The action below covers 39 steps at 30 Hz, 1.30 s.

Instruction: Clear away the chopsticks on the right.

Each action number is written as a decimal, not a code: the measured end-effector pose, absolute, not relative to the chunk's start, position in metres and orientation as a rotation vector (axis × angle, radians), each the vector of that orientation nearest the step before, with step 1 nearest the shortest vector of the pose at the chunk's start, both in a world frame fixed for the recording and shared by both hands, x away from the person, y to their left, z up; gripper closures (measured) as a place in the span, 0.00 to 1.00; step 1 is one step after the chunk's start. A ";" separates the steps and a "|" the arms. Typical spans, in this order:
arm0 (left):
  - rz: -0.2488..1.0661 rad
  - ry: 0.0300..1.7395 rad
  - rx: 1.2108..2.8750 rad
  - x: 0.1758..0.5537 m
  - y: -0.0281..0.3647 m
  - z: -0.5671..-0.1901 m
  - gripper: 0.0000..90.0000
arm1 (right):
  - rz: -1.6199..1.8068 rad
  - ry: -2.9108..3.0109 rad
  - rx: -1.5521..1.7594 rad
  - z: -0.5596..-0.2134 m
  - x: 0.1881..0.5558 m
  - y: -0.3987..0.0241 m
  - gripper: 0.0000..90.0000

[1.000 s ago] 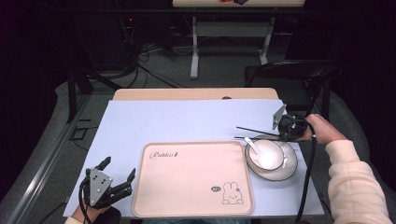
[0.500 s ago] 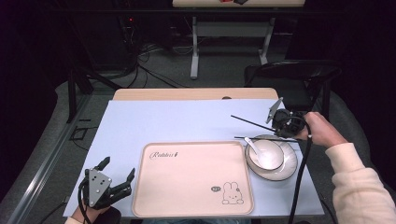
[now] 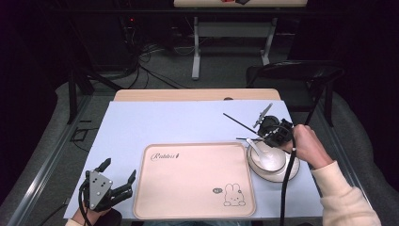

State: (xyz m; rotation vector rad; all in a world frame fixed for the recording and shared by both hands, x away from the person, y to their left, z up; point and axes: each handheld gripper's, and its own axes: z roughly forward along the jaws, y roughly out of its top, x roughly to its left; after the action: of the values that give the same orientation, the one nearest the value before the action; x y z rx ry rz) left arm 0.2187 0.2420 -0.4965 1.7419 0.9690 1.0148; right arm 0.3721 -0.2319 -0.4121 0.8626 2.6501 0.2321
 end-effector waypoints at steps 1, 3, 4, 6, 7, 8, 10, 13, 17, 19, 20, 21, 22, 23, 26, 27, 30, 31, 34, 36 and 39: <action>1.014 0.971 1.739 0.219 0.242 -0.497 0.17 | 0.241 2.649 0.894 -0.412 0.371 -0.231 0.95; 1.014 0.971 1.746 0.219 0.242 -0.496 0.17 | 0.283 2.637 0.960 -0.412 0.367 -0.230 0.95; 1.014 0.967 1.747 0.219 0.241 -0.496 0.17 | 0.308 2.636 0.984 -0.413 0.365 -0.230 0.95; 1.015 0.967 1.747 0.219 0.241 -0.496 0.17 | 0.339 2.622 1.038 -0.416 0.361 -0.228 0.95; 1.015 0.968 1.746 0.219 0.241 -0.496 0.17 | 0.360 2.626 1.050 -0.417 0.359 -0.227 0.95; 1.015 0.969 1.747 0.219 0.241 -0.496 0.17 | 0.384 2.625 1.076 -0.419 0.357 -0.225 0.95; 1.014 0.967 1.748 0.219 0.241 -0.496 0.17 | 0.390 2.628 1.109 -0.423 0.353 -0.221 0.95; 1.014 0.968 1.746 0.219 0.242 -0.496 0.17 | 0.450 2.630 1.143 -0.425 0.349 -0.219 0.95; 1.019 0.964 1.740 0.218 0.242 -0.497 0.17 | 0.472 2.622 1.162 -0.431 0.345 -0.213 0.95; 1.018 0.962 1.746 0.218 0.242 -0.496 0.17 | 0.475 2.620 1.159 -0.436 0.339 -0.208 0.94; 1.017 0.962 1.748 0.218 0.241 -0.497 0.17 | 0.484 2.617 1.159 -0.437 0.336 -0.206 0.95; 1.017 0.962 1.748 0.218 0.241 -0.497 0.17 | 0.484 2.617 1.159 -0.437 0.336 -0.206 0.95; 1.017 0.962 1.748 0.218 0.241 -0.497 0.17 | 0.488 2.615 1.153 -0.438 0.334 -0.205 0.95; 1.017 0.962 1.748 0.218 0.241 -0.497 0.17 | 0.488 2.615 1.153 -0.438 0.334 -0.205 0.95; 1.020 0.957 1.747 0.217 0.242 -0.496 0.17 | 0.488 2.615 1.153 -0.438 0.334 -0.205 0.95; 1.020 0.957 1.747 0.217 0.242 -0.496 0.17 | 0.488 2.615 1.153 -0.438 0.334 -0.205 0.95; 1.020 0.954 1.746 0.217 0.242 -0.497 0.17 | 0.495 2.610 1.210 -0.457 0.320 -0.191 0.94; 1.018 0.957 1.744 0.217 0.242 -0.497 0.17 | 0.522 2.607 1.219 -0.461 0.318 -0.190 0.94; 1.016 0.959 1.747 0.218 0.242 -0.497 0.17 | 0.507 2.639 1.238 -0.472 0.312 -0.186 0.94; 1.018 0.956 1.752 0.218 0.242 -0.496 0.17 | 0.507 2.650 1.256 -0.478 0.309 -0.182 0.94; 1.018 0.960 1.747 0.218 0.242 -0.497 0.17 | 0.507 2.662 1.268 -0.485 0.308 -0.179 0.94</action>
State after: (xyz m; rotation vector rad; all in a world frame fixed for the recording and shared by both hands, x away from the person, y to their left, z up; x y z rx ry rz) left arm 0.2183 0.2416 -0.4966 1.7466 0.9597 1.0177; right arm 0.3076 -0.1789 -0.4854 1.2675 2.6616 0.5066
